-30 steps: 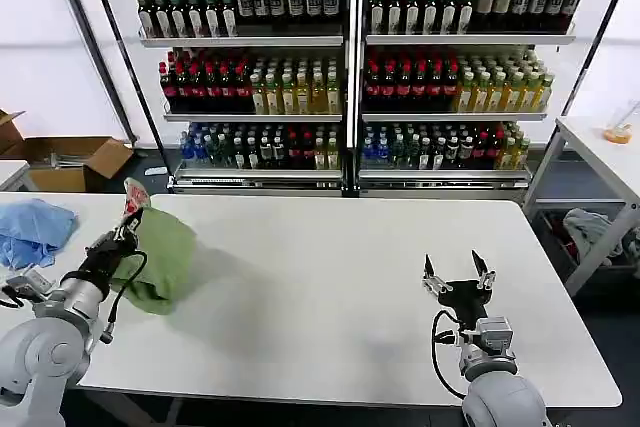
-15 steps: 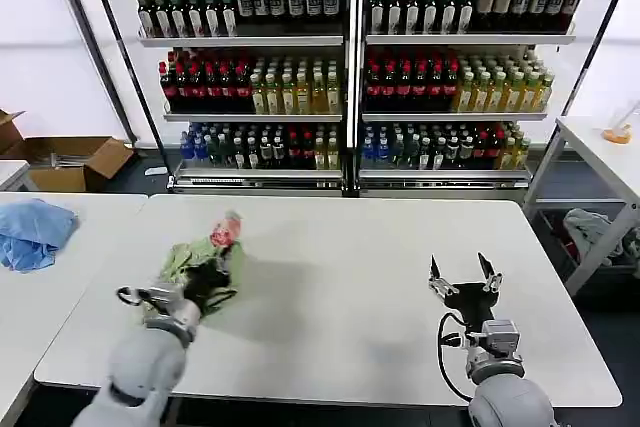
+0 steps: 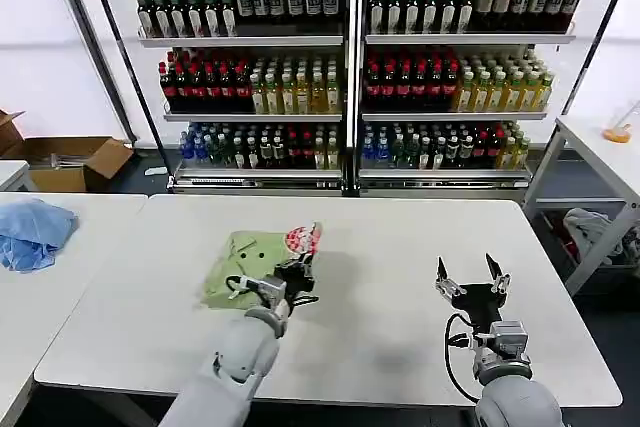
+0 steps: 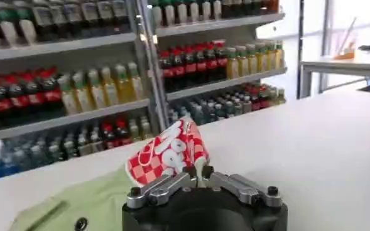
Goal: Fold and organize the clothes.
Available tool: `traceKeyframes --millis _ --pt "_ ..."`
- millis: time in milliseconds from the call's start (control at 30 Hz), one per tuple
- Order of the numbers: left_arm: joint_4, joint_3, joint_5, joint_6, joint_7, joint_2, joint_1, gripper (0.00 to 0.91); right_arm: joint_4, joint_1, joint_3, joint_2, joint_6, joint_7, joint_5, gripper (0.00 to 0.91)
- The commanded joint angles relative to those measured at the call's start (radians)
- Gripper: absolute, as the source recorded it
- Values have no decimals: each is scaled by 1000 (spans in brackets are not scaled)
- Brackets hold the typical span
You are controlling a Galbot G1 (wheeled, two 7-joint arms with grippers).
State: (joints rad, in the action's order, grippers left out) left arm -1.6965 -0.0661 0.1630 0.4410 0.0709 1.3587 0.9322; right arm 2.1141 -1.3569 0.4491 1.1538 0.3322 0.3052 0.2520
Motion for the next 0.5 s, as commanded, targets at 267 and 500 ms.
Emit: traceKeyframes --millis 267,500 --pt "-113 7 301 -131 143 74 72 907 -33 116 -106 -9 30 1 103 907" --pt "-230 -210 304 -111 126 19 197 907 -112 266 -236 12 105 35 386 907"
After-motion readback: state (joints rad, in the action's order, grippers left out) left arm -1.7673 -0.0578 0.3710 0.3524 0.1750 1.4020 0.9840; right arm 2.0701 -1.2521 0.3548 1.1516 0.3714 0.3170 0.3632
